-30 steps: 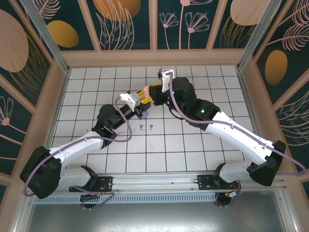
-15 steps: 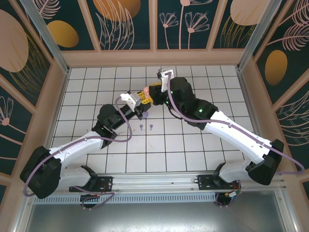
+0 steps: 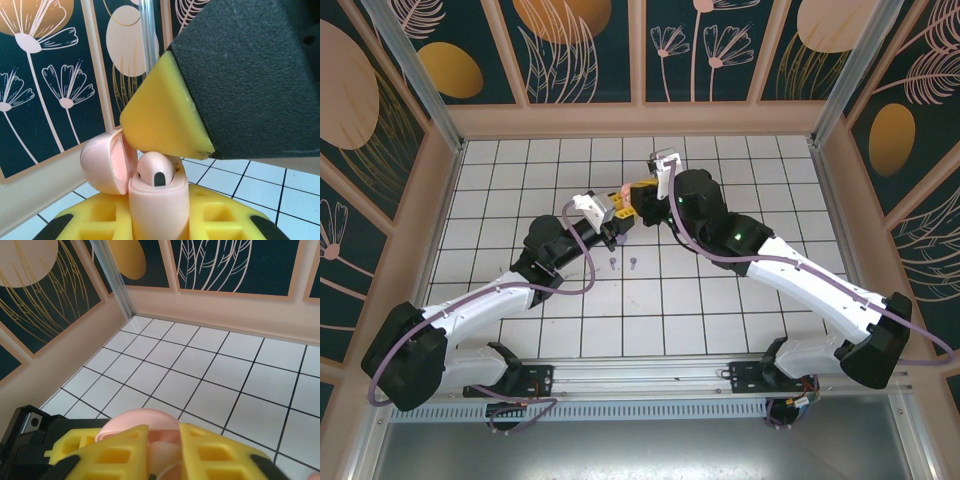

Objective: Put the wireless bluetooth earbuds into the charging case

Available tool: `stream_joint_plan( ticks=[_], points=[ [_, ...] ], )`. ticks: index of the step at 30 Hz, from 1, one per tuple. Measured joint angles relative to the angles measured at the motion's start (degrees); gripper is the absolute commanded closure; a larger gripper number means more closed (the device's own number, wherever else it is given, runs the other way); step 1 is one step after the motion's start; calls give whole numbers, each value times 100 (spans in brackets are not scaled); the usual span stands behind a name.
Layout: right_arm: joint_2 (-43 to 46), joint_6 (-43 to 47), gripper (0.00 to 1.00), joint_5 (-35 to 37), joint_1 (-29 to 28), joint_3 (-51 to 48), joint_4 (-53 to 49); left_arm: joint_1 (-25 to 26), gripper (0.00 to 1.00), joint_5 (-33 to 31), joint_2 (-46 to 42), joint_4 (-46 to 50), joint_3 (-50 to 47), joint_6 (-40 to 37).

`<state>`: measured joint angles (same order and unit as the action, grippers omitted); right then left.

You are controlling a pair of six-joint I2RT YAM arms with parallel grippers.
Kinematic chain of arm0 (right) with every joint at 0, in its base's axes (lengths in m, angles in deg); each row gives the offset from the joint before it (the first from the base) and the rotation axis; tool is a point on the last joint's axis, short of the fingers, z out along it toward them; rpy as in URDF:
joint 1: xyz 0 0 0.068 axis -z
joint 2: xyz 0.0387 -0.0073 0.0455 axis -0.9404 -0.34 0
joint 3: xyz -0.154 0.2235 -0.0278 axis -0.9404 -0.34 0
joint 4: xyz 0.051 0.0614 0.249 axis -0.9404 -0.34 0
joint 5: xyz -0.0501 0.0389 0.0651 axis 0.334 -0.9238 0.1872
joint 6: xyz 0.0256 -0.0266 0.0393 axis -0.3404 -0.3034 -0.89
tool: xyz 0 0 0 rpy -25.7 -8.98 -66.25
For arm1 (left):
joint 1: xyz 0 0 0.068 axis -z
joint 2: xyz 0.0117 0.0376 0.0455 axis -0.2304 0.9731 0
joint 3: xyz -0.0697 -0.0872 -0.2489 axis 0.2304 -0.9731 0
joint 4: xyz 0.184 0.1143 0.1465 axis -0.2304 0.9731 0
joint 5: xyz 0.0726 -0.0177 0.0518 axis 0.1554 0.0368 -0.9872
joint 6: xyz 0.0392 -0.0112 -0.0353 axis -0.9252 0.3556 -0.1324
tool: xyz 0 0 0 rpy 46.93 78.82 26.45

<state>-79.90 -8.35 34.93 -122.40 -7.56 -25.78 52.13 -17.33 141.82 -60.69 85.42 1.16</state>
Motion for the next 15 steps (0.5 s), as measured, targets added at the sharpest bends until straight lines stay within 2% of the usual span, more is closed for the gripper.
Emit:
stream_joint_plan(
  ticks=[3,7,15],
  points=[
    [-17,-74,49,107,7,74,-72,-2,100,-7,0,-4,4,0],
    [-33,-249,38,142,48,341,-262,0,100,-20,0,-59,57,2],
    [184,-605,37,-35,461,844,-376,0,100,-17,0,-136,70,2]
  ],
)
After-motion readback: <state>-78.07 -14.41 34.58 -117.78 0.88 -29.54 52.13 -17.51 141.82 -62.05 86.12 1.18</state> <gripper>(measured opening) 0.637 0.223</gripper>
